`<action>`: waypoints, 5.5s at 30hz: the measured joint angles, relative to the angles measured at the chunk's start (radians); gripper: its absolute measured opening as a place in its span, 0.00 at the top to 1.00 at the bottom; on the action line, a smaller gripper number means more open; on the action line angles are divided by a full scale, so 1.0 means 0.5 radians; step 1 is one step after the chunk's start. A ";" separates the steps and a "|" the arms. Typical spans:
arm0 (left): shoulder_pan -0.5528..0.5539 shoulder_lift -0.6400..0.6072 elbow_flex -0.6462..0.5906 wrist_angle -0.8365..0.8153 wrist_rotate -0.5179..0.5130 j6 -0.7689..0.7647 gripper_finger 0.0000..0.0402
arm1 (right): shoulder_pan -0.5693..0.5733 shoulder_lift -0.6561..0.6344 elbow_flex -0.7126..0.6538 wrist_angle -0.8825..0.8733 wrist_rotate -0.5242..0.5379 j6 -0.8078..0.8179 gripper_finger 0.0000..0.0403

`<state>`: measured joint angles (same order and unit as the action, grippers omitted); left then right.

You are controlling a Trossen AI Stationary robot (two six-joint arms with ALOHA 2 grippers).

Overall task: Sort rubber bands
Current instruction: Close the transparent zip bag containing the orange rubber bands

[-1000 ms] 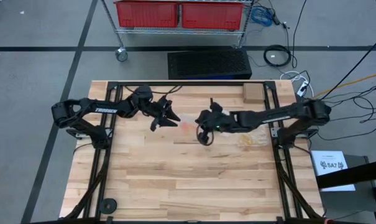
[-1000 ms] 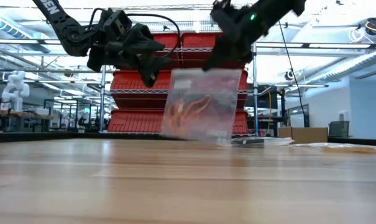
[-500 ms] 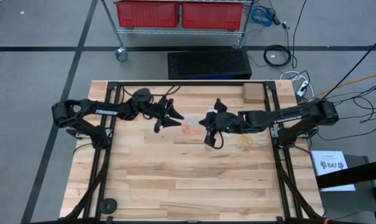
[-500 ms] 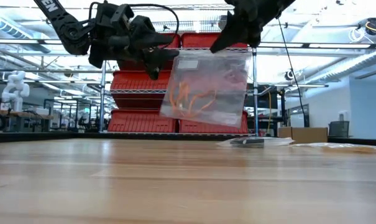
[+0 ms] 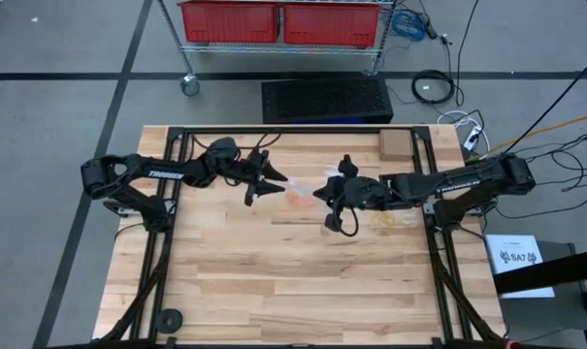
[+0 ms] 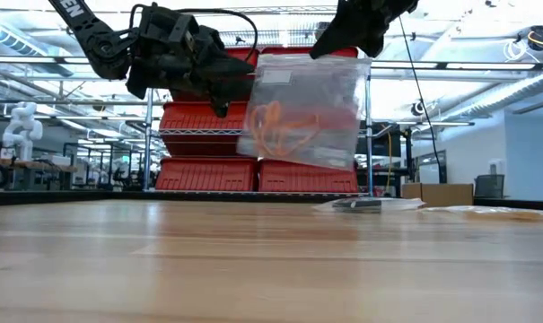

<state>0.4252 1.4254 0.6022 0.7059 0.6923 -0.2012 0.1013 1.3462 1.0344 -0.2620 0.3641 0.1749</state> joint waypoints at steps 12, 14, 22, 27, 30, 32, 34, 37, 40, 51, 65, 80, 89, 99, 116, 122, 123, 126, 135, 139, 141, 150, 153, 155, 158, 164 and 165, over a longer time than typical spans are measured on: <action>-0.112 0.000 0.001 0.159 -0.138 0.009 0.55 | -0.002 0.000 0.000 0.007 -0.007 0.000 1.00; -0.128 0.000 0.001 0.159 -0.140 0.010 0.56 | -0.002 0.000 0.000 0.011 -0.007 0.000 1.00; -0.168 0.000 0.002 0.161 -0.179 0.012 0.77 | -0.002 0.000 0.000 0.030 -0.006 -0.007 1.00; -0.197 0.000 0.002 0.193 -0.179 0.068 0.97 | -0.002 0.000 0.000 0.070 -0.007 -0.016 1.00; -0.199 0.000 0.002 0.197 -0.187 0.068 0.98 | -0.002 0.000 0.000 0.084 -0.007 -0.022 1.00; -0.199 0.000 0.002 0.198 -0.191 0.068 0.99 | -0.002 0.000 0.000 0.089 -0.008 -0.023 1.00; -0.199 0.000 0.002 0.198 -0.191 0.068 0.99 | -0.002 0.000 0.000 0.099 -0.008 -0.021 0.99; -0.199 0.000 0.002 0.195 -0.191 0.070 0.99 | -0.002 0.000 0.000 0.113 -0.008 -0.008 0.96; -0.201 0.000 0.002 0.177 -0.191 0.108 0.99 | -0.013 0.000 0.000 0.118 -0.008 0.054 0.91; -0.201 0.000 0.002 0.102 -0.191 0.146 1.00 | -0.034 -0.007 0.000 0.108 -0.008 0.082 0.66; -0.206 0.000 0.002 0.060 -0.191 0.208 1.00 | -0.130 -0.054 0.002 0.159 -0.323 0.203 0.56; -0.229 0.000 0.002 0.019 -0.199 0.215 1.00 | -0.379 0.317 0.193 0.369 -0.746 -0.013 0.56; -0.229 0.000 0.002 0.020 -0.207 0.220 1.00 | -0.379 0.480 0.403 0.175 -0.779 -0.125 0.64; -0.221 0.001 0.002 0.029 -0.221 0.224 1.00 | -0.345 0.477 0.408 0.101 -0.685 -0.148 0.96; -0.221 0.003 0.002 0.042 -0.251 0.259 1.00 | -0.299 0.370 0.409 -0.344 -0.672 -0.046 0.99; -0.221 0.003 0.001 0.036 -0.252 0.259 1.00 | -0.285 0.357 0.409 -0.592 -0.675 0.018 0.99; -0.221 0.003 0.001 0.037 -0.253 0.259 1.00 | -0.282 0.357 0.409 -0.632 -0.675 0.033 0.99; -0.221 0.003 0.001 0.036 -0.264 0.262 1.00 | -0.269 0.357 0.408 -0.744 -0.678 0.049 0.99; -0.221 0.002 0.001 0.020 -0.292 0.263 1.00 | -0.227 0.358 0.407 -1.012 -0.687 0.131 0.99; -0.221 0.002 0.001 -0.011 -0.296 0.264 1.00 | -0.222 0.358 0.407 -1.132 -0.680 0.159 0.99; -0.221 0.002 0.001 -0.034 -0.298 0.263 1.00 | -0.220 0.358 0.407 -1.167 -0.652 0.169 0.99; -0.219 -0.005 0.002 -0.432 -0.558 0.378 1.00 | -0.220 0.361 0.396 -1.298 -0.598 0.182 0.84; -0.219 -0.005 0.001 -0.677 -0.906 0.481 1.00 | -0.220 0.361 0.400 -1.306 -0.466 0.170 0.76; -0.219 -0.005 0.001 -0.800 -1.130 0.541 0.99 | -0.226 0.361 0.400 -1.320 -0.382 0.164 0.70; -0.218 -0.004 0.002 -0.928 -1.351 0.576 0.95 | -0.239 0.361 0.400 -1.310 -0.328 0.144 0.63; -0.160 -0.014 0.000 -1.139 -1.402 0.573 0.80 | -0.243 0.361 0.401 -1.271 -0.250 0.098 0.60; -0.151 -0.021 0.000 -1.141 -1.404 0.572 0.77 | -0.243 0.361 0.401 -1.258 -0.250 0.094 0.61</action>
<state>0.3497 1.4149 0.6022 0.1356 -0.0097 0.0849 -0.0200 1.5267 1.2350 -0.8911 0.2390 0.2218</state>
